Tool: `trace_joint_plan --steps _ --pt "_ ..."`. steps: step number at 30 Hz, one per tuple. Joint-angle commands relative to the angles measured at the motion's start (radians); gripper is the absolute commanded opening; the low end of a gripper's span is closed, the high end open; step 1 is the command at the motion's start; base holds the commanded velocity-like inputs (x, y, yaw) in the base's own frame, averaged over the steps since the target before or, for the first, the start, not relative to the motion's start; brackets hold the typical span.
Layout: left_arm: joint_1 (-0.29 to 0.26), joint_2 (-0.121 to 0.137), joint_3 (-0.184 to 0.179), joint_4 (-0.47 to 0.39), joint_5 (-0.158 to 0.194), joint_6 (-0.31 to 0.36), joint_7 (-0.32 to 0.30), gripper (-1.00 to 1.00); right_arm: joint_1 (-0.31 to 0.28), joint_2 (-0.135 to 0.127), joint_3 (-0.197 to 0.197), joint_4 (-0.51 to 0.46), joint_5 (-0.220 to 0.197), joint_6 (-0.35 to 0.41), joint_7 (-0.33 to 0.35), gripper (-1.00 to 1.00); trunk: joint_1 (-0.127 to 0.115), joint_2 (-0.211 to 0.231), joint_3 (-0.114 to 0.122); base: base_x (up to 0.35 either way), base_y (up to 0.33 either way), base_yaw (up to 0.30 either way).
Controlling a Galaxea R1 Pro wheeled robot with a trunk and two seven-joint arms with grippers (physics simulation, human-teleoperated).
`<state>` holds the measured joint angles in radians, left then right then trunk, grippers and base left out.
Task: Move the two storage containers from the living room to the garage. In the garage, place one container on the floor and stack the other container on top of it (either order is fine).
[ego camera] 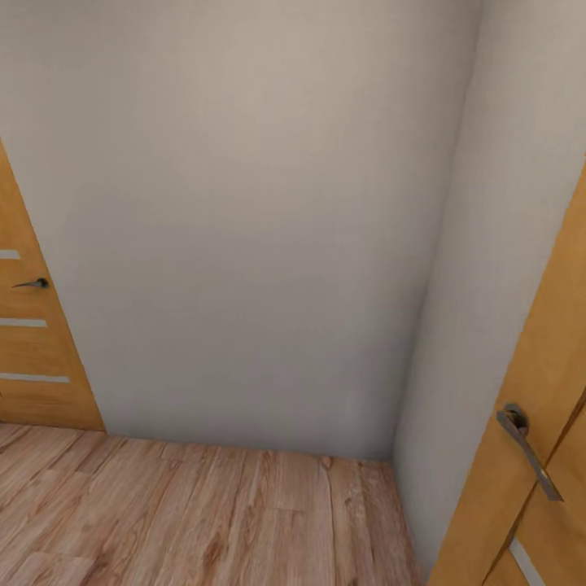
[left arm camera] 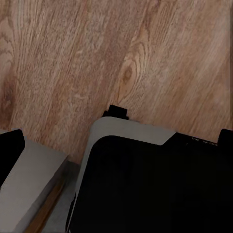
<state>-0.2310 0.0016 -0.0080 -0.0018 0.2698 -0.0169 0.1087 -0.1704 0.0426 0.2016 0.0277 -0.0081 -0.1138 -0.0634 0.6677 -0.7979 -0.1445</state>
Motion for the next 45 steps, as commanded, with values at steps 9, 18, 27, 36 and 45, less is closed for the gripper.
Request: trace_joint_plan --steps 9,18,27,36,45 --pt "-0.001 0.0 -0.001 0.0 0.005 -0.003 0.002 1.0 -0.001 0.0 0.006 0.003 0.0 -0.008 -0.004 1.0 0.001 -0.001 -0.001 0.321 0.0 0.223" --pt "-0.001 0.0 -0.001 0.0 0.005 -0.003 0.002 1.0 -0.001 0.0 0.006 0.003 0.0 -0.009 -0.005 1.0 0.001 -0.001 -0.001 0.322 0.0 0.269" --pt "-0.001 0.0 -0.001 0.0 0.005 -0.003 0.002 1.0 -0.001 0.0 0.006 0.003 0.0 -0.008 -0.005 1.0 0.001 -0.001 -0.001 0.306 0.0 0.27" --pt "-0.001 0.0 -0.001 0.0 0.006 -0.003 0.002 1.0 -0.001 0.0 0.007 0.003 0.001 -0.008 -0.005 1.0 0.001 -0.001 -0.001 0.052 0.0 0.271" --pt "-0.001 0.0 -0.001 -0.001 0.005 -0.003 0.002 1.0 -0.001 0.0 0.007 0.003 0.002 -0.007 -0.004 1.0 0.001 -0.001 -0.001 0.002 0.0 0.276"
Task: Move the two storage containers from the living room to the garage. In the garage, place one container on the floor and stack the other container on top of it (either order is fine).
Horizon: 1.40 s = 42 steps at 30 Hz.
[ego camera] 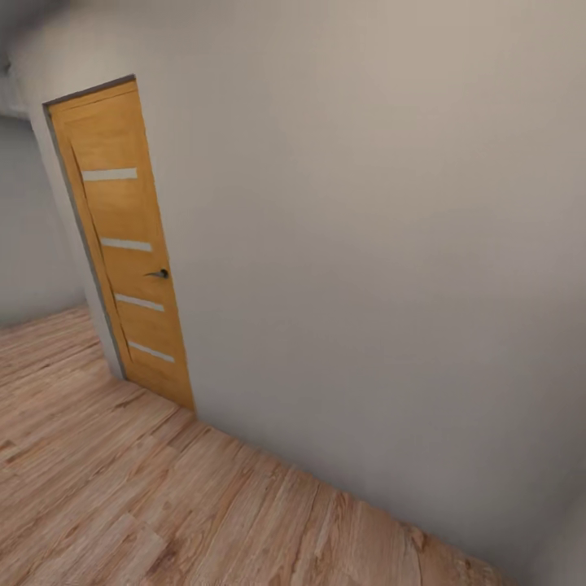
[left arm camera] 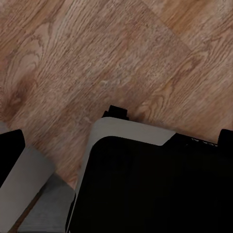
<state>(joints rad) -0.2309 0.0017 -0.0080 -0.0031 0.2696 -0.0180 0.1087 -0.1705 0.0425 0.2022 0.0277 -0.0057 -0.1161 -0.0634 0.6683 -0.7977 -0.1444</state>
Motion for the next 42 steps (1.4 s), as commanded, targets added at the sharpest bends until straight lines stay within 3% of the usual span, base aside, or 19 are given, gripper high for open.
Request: trace_joint_plan --steps 1,19,32,42 --pt "-0.001 0.001 -0.001 0.001 0.006 -0.002 0.002 1.0 -0.001 0.0 0.006 0.003 0.0 -0.005 -0.004 1.0 0.0 -0.001 -0.002 0.292 0.0 0.277" --pt "-0.001 0.001 -0.001 0.001 0.007 -0.002 0.002 1.0 -0.001 0.0 0.005 0.003 0.001 -0.008 -0.004 1.0 0.0 -0.001 -0.002 0.298 0.0 0.277" --pt "-0.001 0.0 -0.001 0.001 0.007 -0.002 0.002 1.0 -0.001 0.0 0.005 0.003 0.001 -0.008 -0.004 1.0 0.0 -0.001 -0.002 0.043 0.0 0.278" --pt "-0.001 0.001 -0.001 0.002 0.007 -0.002 0.002 1.0 -0.001 0.0 0.005 0.003 0.001 -0.007 -0.004 1.0 0.0 -0.001 -0.002 0.286 0.0 0.279"
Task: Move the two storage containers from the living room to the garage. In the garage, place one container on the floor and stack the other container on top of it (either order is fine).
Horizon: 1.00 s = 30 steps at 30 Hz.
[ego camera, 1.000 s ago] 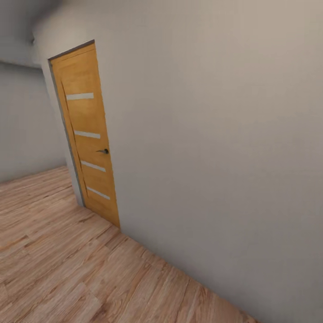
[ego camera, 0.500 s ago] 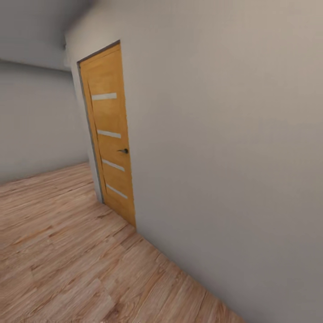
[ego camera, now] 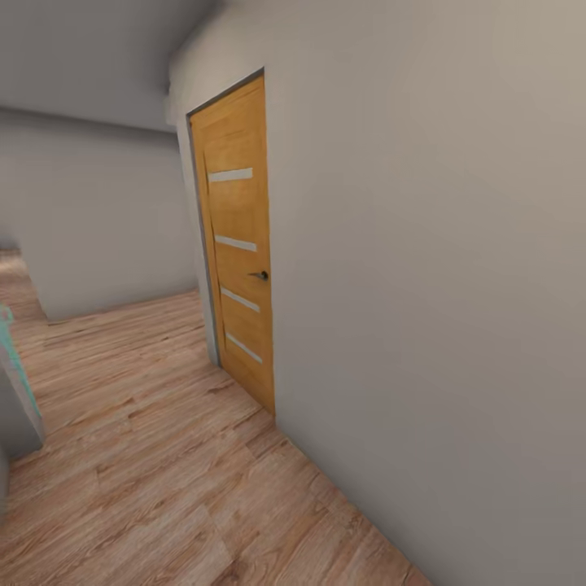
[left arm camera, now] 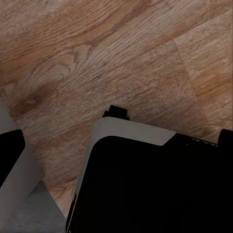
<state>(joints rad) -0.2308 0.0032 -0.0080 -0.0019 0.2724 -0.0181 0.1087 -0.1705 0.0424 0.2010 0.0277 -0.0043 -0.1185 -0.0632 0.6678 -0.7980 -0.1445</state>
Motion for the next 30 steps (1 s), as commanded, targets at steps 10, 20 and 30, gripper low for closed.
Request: trace_joint_plan --steps 10,20,30 --pt "-0.001 0.0 -0.001 0.0 0.004 -0.002 0.002 1.0 -0.001 0.001 0.007 0.003 0.0 -0.005 -0.004 1.0 0.001 -0.001 -0.001 0.258 0.0 0.279" --pt "-0.001 0.0 -0.001 0.0 0.004 -0.002 0.003 1.0 -0.001 0.001 0.006 0.003 0.0 -0.006 -0.004 1.0 0.001 -0.001 -0.001 0.019 0.0 0.279" --pt "-0.001 -0.004 -0.001 0.0 0.003 -0.002 0.003 1.0 -0.001 0.001 0.006 0.003 -0.002 -0.006 -0.004 1.0 0.001 -0.001 -0.001 0.0 0.0 0.279"
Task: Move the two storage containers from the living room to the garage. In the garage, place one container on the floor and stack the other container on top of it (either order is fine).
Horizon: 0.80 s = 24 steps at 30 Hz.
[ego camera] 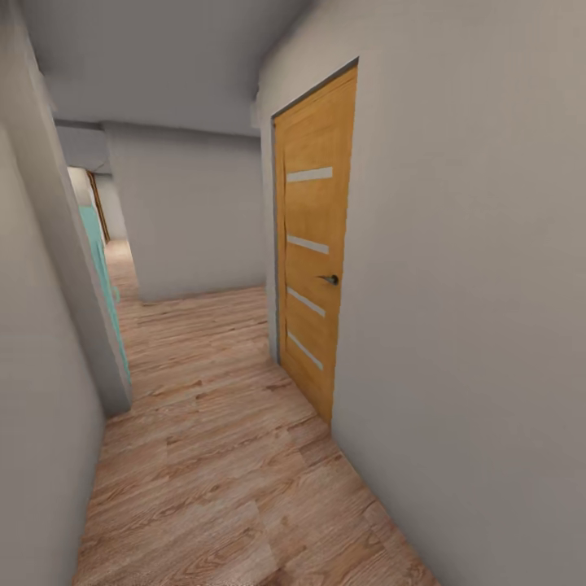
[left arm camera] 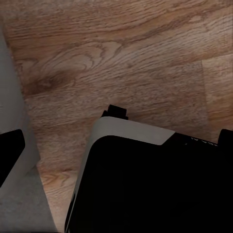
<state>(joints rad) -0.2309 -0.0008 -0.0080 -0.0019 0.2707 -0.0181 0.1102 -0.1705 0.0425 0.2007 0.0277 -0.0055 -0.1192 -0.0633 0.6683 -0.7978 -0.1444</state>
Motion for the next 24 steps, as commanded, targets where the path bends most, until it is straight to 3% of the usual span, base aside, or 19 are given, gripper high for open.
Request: trace_joint_plan --steps 1,18,24 --pt "-0.001 0.0 -0.001 0.0 0.005 -0.002 0.002 1.0 -0.001 0.0 0.006 0.003 -0.001 -0.005 -0.004 1.0 0.0 -0.001 -0.002 0.0 0.0 0.279" --pt "-0.001 -0.004 0.0 -0.001 0.004 -0.002 0.002 1.0 -0.001 -0.001 0.002 0.003 -0.015 -0.003 0.005 1.0 0.0 -0.001 -0.002 0.001 0.0 0.278" --pt "-0.001 -0.003 -0.001 -0.001 0.0 -0.002 0.001 1.0 -0.001 -0.002 0.0 0.003 -0.014 -0.002 0.006 1.0 0.0 -0.001 -0.002 0.202 0.0 0.101"
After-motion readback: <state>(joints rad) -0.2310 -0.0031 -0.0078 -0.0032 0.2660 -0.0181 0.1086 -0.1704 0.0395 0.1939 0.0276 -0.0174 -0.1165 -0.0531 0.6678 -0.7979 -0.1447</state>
